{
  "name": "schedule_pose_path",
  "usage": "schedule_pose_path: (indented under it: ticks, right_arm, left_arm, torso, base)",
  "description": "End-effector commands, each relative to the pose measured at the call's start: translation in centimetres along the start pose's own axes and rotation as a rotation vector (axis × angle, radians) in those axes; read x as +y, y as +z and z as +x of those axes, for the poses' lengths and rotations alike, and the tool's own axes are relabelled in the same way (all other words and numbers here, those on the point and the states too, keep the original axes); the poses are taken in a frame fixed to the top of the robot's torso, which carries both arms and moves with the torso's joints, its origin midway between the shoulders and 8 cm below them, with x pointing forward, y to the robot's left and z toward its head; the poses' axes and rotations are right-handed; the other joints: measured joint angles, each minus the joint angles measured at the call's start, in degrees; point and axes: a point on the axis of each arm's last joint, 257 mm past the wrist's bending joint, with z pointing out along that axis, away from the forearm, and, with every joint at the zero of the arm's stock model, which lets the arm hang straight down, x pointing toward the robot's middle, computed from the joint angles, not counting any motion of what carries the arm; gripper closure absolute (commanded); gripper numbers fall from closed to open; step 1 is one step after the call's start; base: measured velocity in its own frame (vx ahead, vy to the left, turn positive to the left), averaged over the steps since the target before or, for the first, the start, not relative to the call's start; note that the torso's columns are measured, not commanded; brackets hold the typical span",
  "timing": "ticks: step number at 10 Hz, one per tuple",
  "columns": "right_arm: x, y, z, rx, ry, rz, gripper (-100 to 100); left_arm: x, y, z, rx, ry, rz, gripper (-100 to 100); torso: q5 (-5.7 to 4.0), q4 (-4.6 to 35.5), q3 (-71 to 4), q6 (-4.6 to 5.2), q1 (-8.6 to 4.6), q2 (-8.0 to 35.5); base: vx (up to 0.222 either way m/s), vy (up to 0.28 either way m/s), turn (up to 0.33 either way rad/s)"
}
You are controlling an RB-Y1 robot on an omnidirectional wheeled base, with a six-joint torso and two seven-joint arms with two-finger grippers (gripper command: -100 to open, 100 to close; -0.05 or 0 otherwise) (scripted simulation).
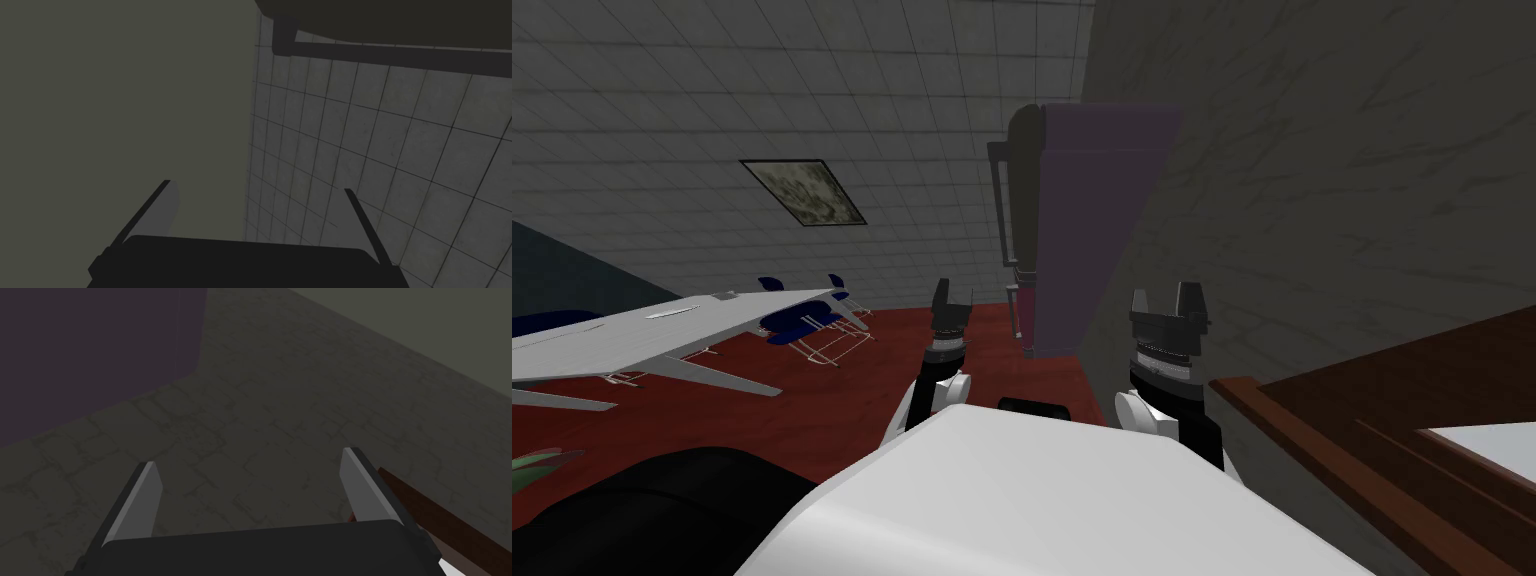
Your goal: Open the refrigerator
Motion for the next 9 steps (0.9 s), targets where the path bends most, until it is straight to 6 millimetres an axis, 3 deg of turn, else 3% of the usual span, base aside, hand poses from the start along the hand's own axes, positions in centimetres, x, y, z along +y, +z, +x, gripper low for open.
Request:
schedule_pose_path:
  ticks: [1, 9]
  right_arm:
    - [0.0, 0.0, 0.0, 0.0, 0.0, 0.0, 0]
    - [0.02, 0.01, 0.0, 0.0, 0.0, 0.0, 0]
  left_arm:
    - [0.0, 0.0, 0.0, 0.0, 0.0, 0.0, 0]
    - [-0.02, 0.01, 0.0, 0.0, 0.0, 0.0, 0]
  torso:
    - [0.0, 2.35, -4.67, 0.0, 0.0, 2.32]
    - [0.0, 35.37, -70.73, 0.0, 0.0, 35.39]
  base:
    - [0.0, 0.0, 0.0]
    - [0.0, 0.0, 0.0]
